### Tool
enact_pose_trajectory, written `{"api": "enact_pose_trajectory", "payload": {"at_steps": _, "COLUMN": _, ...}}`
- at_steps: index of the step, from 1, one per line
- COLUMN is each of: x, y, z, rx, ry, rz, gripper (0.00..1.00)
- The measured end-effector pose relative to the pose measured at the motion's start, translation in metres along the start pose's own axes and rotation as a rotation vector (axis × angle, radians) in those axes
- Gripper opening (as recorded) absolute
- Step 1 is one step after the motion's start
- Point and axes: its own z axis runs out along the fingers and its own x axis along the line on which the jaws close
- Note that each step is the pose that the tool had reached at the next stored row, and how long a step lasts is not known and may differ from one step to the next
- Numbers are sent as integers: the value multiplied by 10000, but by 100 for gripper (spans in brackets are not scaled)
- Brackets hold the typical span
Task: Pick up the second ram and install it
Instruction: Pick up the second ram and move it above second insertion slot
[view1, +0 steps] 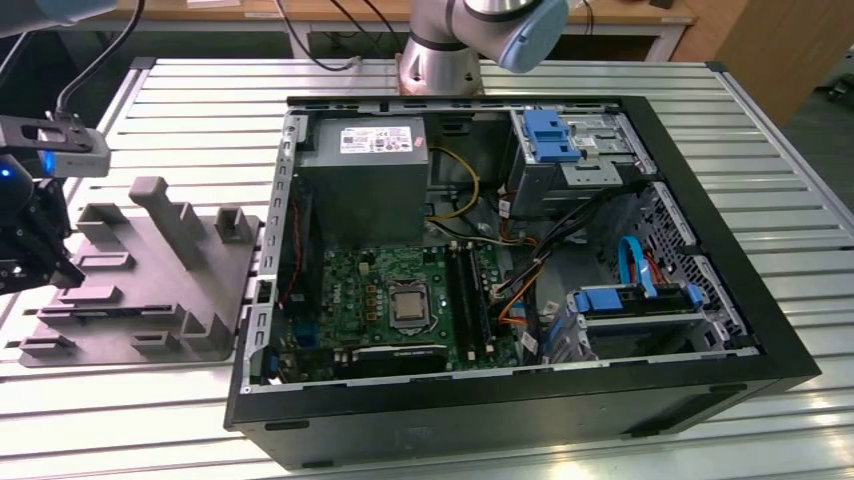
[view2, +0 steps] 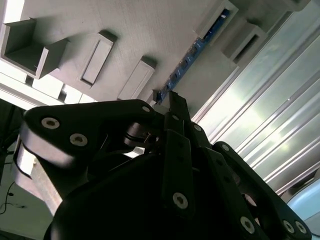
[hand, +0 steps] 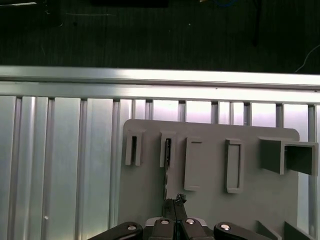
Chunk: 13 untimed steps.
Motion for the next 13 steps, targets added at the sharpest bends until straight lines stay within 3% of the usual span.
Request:
{"api": "enact_pose_trajectory", "payload": {"at_steps": 4, "x": 10, "y": -1, "z": 48, "rx": -1, "ry": 1, "rz": -8, "gripper": 10}}
{"api": "enact_pose_trajectory", "payload": {"at_steps": 13, "x": 11, "y": 1, "z": 71, "rx": 49, "ry": 1, "rz": -24, "gripper": 10}}
